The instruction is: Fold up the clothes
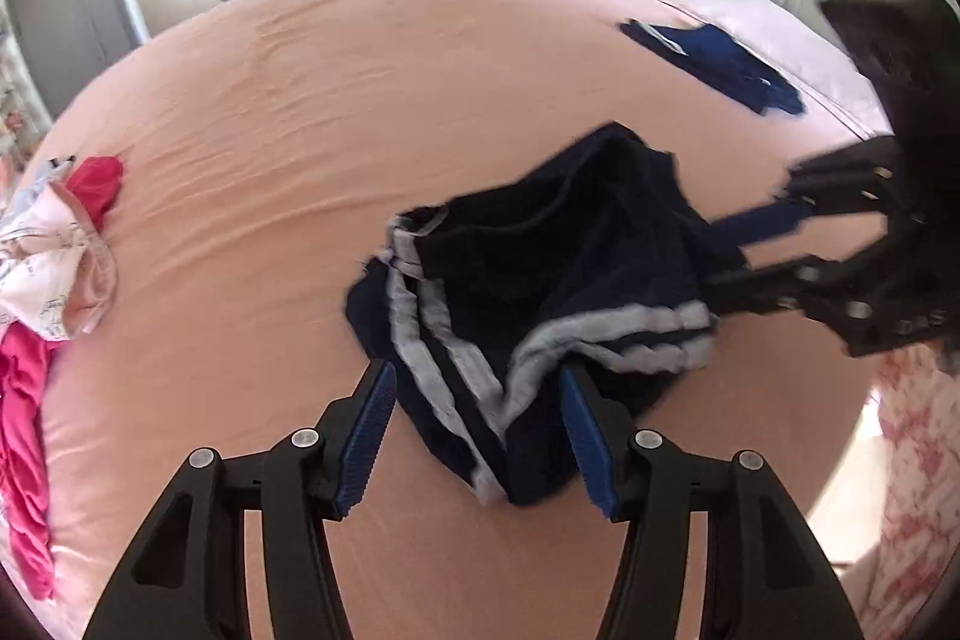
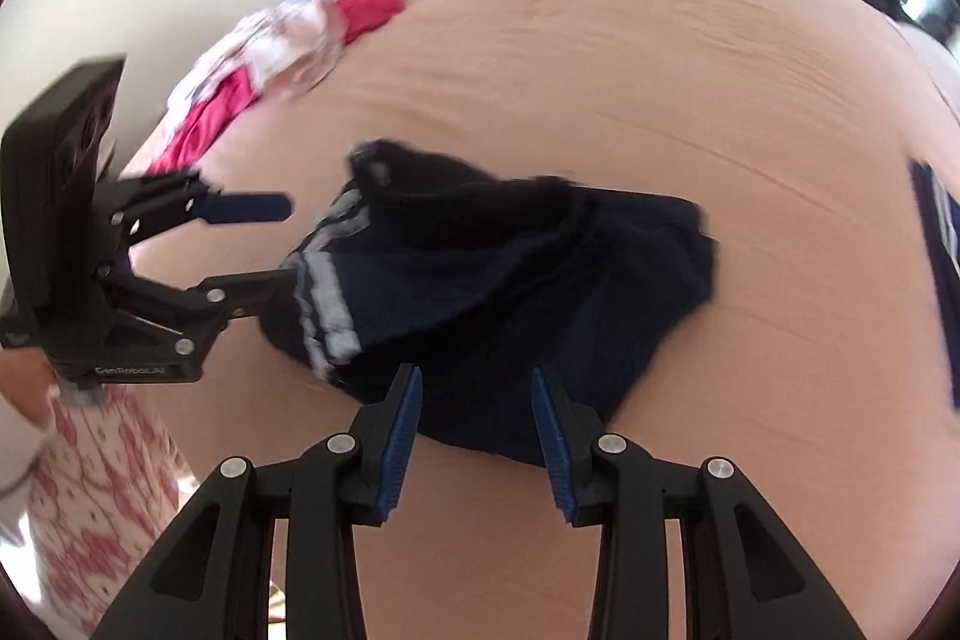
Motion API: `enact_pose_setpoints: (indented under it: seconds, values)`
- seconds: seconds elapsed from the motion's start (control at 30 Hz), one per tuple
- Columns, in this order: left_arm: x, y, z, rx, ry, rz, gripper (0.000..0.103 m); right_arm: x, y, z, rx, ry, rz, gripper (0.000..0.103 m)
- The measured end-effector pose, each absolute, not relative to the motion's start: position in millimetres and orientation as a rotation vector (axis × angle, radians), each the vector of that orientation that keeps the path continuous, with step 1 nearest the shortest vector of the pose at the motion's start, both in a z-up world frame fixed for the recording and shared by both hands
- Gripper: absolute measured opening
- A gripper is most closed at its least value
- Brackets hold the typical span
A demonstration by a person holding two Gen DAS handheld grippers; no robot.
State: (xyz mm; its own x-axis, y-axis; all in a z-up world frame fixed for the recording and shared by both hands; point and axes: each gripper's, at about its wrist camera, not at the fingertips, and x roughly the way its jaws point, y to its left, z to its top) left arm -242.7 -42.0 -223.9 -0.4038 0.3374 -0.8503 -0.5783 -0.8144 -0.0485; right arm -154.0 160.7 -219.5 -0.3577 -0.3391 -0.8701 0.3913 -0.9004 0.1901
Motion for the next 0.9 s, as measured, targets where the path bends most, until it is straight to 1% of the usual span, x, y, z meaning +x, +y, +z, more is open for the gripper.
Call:
enact_pose_setpoints:
  seconds: [0.03,0.1,0.13,0.2,0.27,0.33,0.37,0.4,0.47,0.53,0.63,0.7,0.77,0.83,0.87,0.9]
  values:
    - [-240,-42,-223,-1.249,0.340,2.196,0.053,-156,156,-219,1.426,0.093,-2.282,0.037]
    - [-235,-34,-226,-1.226,0.396,2.170,0.053,-166,150,-219,1.393,0.132,-2.327,0.037]
    - [-244,-33,-228,-1.232,0.395,2.209,0.053,-173,149,-219,1.372,0.134,-2.361,0.037]
    - [-262,-30,-233,-1.245,0.387,2.290,0.053,-187,156,-213,1.327,0.079,-2.427,0.037]
    - [-288,-46,-233,-1.266,0.191,2.453,0.053,-200,159,-204,1.290,-0.020,-2.499,0.037]
    - [-304,-61,-239,-1.358,0.033,2.614,0.055,-203,173,-195,1.247,-0.140,-2.554,0.037]
    - [-306,-63,-243,-1.383,-0.010,2.609,0.055,-202,179,-193,1.243,-0.185,-2.567,0.038]
    - [-304,-63,-245,-1.365,-0.035,2.587,0.055,-200,185,-193,1.257,-0.206,-2.570,0.040]
    - [-297,-62,-247,-1.331,-0.008,2.529,0.055,-193,198,-196,1.299,-0.209,-2.574,0.042]
    - [-289,-61,-249,-1.326,0.021,2.427,0.055,-186,205,-204,1.368,-0.179,-2.546,0.043]
    - [-278,-64,-240,-1.275,0.005,2.361,0.055,-176,206,-218,1.438,-0.131,-2.488,0.043]
    - [-274,-73,-232,-1.206,-0.090,2.375,0.055,-170,200,-226,1.436,-0.113,-2.475,0.043]
    - [-281,-81,-233,-1.205,-0.210,2.346,0.055,-169,197,-232,1.424,-0.143,-2.460,0.043]
    - [-289,-82,-236,-1.217,-0.219,2.320,0.053,-170,194,-235,1.396,-0.192,-2.438,0.042]
    - [-296,-80,-235,-1.210,-0.248,2.303,0.050,-172,192,-236,1.392,-0.194,-2.436,0.042]
    - [-303,-79,-235,-1.203,-0.277,2.286,0.042,-174,188,-237,1.392,-0.178,-2.448,0.038]
